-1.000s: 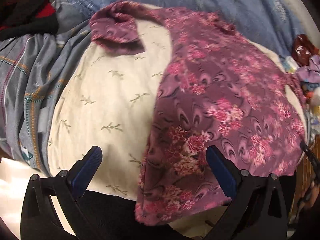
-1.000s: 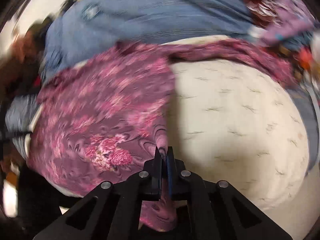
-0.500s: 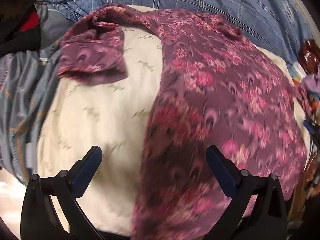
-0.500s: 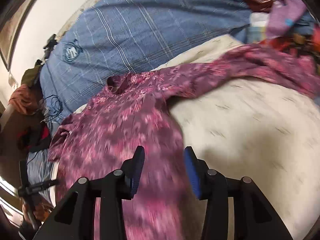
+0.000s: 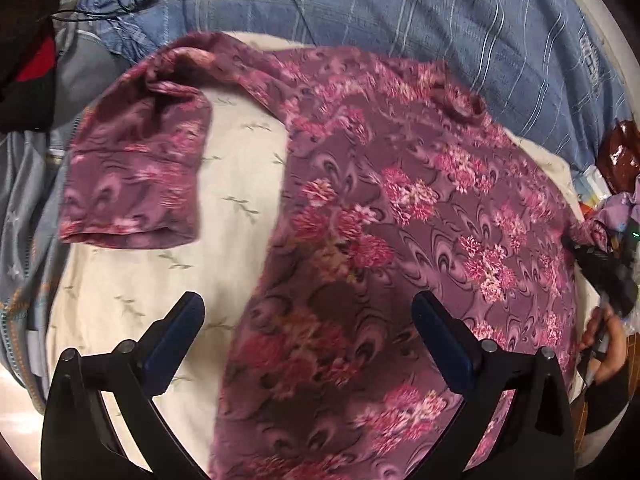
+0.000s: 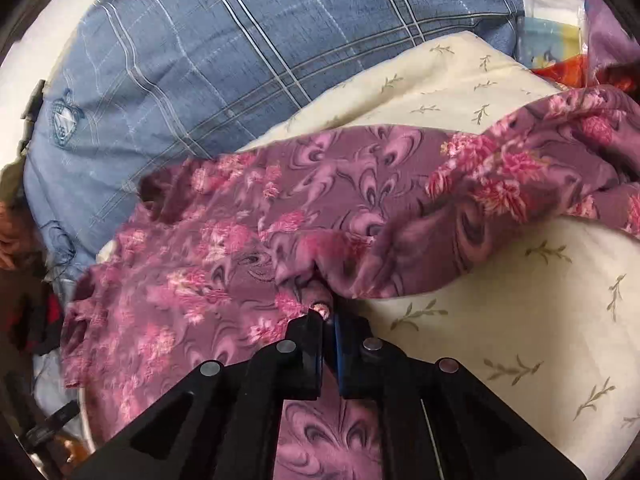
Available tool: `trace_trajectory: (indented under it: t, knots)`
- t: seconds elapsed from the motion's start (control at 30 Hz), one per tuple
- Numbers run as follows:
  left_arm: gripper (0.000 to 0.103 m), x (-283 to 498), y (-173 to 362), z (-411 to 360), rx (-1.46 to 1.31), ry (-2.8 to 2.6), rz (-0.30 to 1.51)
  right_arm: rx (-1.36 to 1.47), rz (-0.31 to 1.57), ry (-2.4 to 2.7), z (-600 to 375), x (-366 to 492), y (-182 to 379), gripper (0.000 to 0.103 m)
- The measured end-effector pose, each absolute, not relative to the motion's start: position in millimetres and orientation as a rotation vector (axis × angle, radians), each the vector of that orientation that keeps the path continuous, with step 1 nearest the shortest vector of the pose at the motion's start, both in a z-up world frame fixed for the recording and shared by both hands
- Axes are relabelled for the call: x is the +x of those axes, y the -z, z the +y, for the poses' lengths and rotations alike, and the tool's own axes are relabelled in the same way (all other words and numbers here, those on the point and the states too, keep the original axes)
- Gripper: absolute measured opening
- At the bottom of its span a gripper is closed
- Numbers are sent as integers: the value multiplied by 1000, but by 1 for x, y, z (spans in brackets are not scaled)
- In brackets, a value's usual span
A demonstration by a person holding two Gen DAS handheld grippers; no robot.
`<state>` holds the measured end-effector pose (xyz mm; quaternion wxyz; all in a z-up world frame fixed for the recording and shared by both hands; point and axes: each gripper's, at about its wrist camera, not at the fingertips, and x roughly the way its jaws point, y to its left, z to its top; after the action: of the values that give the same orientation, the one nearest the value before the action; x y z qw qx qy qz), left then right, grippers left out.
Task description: Fold small clothes
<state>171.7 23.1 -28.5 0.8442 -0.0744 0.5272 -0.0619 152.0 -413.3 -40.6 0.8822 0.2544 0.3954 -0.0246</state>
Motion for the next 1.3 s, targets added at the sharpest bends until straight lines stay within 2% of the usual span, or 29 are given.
trace_trajectory:
  t: [0.1,0.13,0.17,0.2,0.23,0.33,0.47,0.57,0.6,0.63,0.67,0.8,0.9,0.93,0.97,1.0,1.03,1.2,1.3]
  knots:
    - [103,170,35,12,-110,148,1116,638,737,44,-448,118,19,12]
    - [103,170,40,10,-104,155,1127,680,696,76,-468,104,11,16]
    - [103,173,46,6,-107,161,1143,744,643,136,-499,84,2,22]
    - [103,172,51,4,-110,165,1155,780,620,183,-522,73,-3,35]
    - [103,172,57,3,-107,158,1167,806,611,234,-544,64,-9,43]
    - [103,166,59,-4,-38,128,1129,913,624,324,-606,52,-18,46]
    - [103,168,54,-1,-65,131,1158,1089,675,302,-635,63,-12,52]
    - [103,170,44,4,-105,139,1148,867,712,376,-626,85,-35,52]
    - [103,171,38,3,-116,149,1128,776,716,387,-621,91,-39,55]
    - [103,174,30,3,-118,159,1103,696,728,385,-617,97,-43,66]
    - [103,176,24,3,-109,161,1088,616,753,354,-612,107,-44,69]
    - [103,197,20,-6,-83,120,1089,498,806,189,-596,136,-34,69]
    - [103,201,33,-14,-139,146,1143,326,908,101,-570,157,-20,66]
    - [103,200,36,-19,-125,147,1151,216,938,103,-559,161,-16,54]
    - [103,200,38,-24,-88,135,1151,129,955,125,-551,160,-13,34]
    - [103,200,39,-27,-62,127,1152,33,992,135,-543,161,-8,7]
    - [103,200,41,-29,-36,119,1156,2,984,153,-541,156,-10,4]
    - [103,196,46,-24,-37,106,1161,190,657,90,-545,64,-51,4]
    - [103,191,52,-25,-17,103,1156,225,701,77,-530,7,-23,5]
